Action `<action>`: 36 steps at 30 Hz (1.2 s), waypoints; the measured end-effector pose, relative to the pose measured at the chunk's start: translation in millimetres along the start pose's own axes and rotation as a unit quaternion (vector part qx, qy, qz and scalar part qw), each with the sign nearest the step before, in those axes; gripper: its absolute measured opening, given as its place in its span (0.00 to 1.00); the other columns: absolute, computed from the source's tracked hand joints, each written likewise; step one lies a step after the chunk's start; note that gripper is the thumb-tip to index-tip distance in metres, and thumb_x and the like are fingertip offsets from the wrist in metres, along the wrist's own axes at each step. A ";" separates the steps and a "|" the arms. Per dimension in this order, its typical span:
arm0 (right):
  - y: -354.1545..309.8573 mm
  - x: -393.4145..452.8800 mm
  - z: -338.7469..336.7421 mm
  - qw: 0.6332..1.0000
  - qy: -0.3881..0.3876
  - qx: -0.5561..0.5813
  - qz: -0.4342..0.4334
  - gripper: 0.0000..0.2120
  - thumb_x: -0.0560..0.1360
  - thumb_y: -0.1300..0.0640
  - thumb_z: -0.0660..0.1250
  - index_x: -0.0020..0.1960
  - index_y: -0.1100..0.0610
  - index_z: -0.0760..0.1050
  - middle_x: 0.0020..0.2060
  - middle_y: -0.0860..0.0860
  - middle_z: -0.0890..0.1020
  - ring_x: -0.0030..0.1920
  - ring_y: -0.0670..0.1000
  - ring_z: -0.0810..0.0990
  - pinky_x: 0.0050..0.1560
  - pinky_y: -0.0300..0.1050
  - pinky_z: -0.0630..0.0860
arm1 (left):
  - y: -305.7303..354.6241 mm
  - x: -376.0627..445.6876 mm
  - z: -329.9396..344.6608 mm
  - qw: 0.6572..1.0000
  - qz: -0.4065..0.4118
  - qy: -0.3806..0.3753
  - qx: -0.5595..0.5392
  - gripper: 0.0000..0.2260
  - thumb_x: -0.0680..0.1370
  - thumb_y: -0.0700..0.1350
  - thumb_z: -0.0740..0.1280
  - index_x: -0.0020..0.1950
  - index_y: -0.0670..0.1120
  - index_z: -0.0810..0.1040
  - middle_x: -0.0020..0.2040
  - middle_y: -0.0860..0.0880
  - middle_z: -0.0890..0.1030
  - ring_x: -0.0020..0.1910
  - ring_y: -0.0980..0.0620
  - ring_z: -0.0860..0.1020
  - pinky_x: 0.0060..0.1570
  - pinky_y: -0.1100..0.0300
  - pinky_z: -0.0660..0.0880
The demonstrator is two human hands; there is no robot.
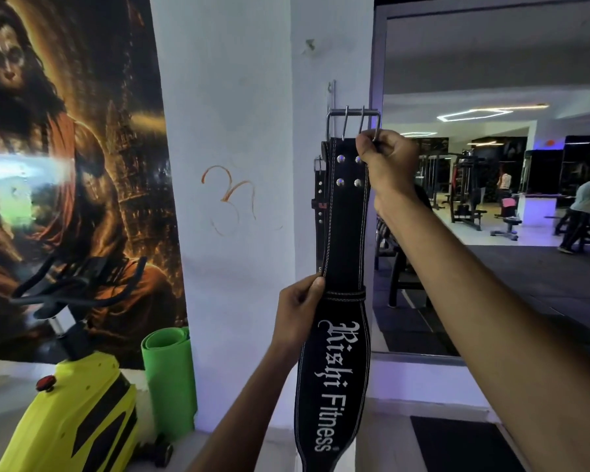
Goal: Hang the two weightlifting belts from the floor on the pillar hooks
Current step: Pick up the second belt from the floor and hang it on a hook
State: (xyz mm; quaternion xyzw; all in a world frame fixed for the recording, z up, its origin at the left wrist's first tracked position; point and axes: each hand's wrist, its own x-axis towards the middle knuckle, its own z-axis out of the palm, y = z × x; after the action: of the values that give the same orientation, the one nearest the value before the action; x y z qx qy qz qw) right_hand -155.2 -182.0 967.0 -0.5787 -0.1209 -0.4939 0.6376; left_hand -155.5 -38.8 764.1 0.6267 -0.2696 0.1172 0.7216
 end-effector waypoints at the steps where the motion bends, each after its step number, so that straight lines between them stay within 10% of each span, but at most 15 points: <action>1: 1.2 0.4 -0.5 1.000 0.003 0.002 0.002 0.04 0.74 0.67 0.71 0.43 0.59 0.80 0.32 0.49 0.81 0.30 0.40 0.77 0.36 0.32 0.76 | -5.3 -3.1 0.7 1.000 0.001 0.004 -0.006 0.11 0.84 0.39 0.63 0.59 0.41 0.84 0.48 0.51 0.87 0.47 0.56 0.84 0.50 0.62 0.80; 6: 3.5 3.2 -1.6 1.000 0.006 0.003 0.004 0.03 0.74 0.67 0.70 0.46 0.62 0.80 0.32 0.49 0.81 0.31 0.40 0.77 0.37 0.30 0.76 | -46.7 -20.5 -8.5 0.998 -0.045 -0.012 0.045 0.11 0.80 0.33 0.66 0.55 0.46 0.84 0.45 0.53 0.88 0.44 0.57 0.85 0.49 0.59 0.80; 14: -8.0 7.9 -3.9 1.000 0.003 -0.013 -0.009 0.06 0.73 0.65 0.71 0.41 0.55 0.80 0.33 0.48 0.81 0.34 0.43 0.78 0.39 0.34 0.77 | -81.5 -39.3 -23.7 0.990 -0.084 -0.073 0.091 0.14 0.74 0.51 0.73 0.56 0.45 0.84 0.53 0.42 0.88 0.53 0.44 0.86 0.59 0.40 0.81; 19: -13.7 7.3 -1.0 1.000 -0.016 -0.010 -0.018 0.05 0.73 0.66 0.72 0.42 0.57 0.81 0.32 0.48 0.82 0.31 0.40 0.78 0.38 0.33 0.77 | -35.3 -0.2 -11.1 0.996 -0.014 -0.008 0.084 0.06 0.78 0.37 0.72 0.53 0.44 0.85 0.48 0.48 0.89 0.46 0.55 0.86 0.50 0.61 0.81; 30: -12.2 4.1 -8.8 1.000 -0.008 -0.012 -0.007 0.06 0.73 0.66 0.72 0.49 0.66 0.82 0.34 0.49 0.82 0.31 0.39 0.78 0.39 0.32 0.78 | -67.1 -29.9 -20.7 0.989 -0.082 -0.057 0.105 0.13 0.71 0.53 0.74 0.42 0.43 0.83 0.39 0.42 0.86 0.40 0.51 0.82 0.49 0.44 0.81; 36: -11.4 -3.8 -12.1 1.000 -0.012 0.003 0.005 0.07 0.74 0.66 0.71 0.51 0.67 0.81 0.34 0.50 0.82 0.31 0.38 0.78 0.39 0.31 0.77 | -14.0 -1.6 -18.2 0.992 -0.033 -0.065 0.099 0.13 0.80 0.57 0.66 0.50 0.50 0.84 0.45 0.47 0.86 0.43 0.53 0.82 0.45 0.58 0.82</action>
State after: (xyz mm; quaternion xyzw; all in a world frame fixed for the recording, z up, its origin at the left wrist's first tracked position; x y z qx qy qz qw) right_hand -170.9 -188.7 967.7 -0.5832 -0.1276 -0.4832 0.6405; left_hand -145.4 -23.6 750.2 0.7102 -0.2821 0.0785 0.6403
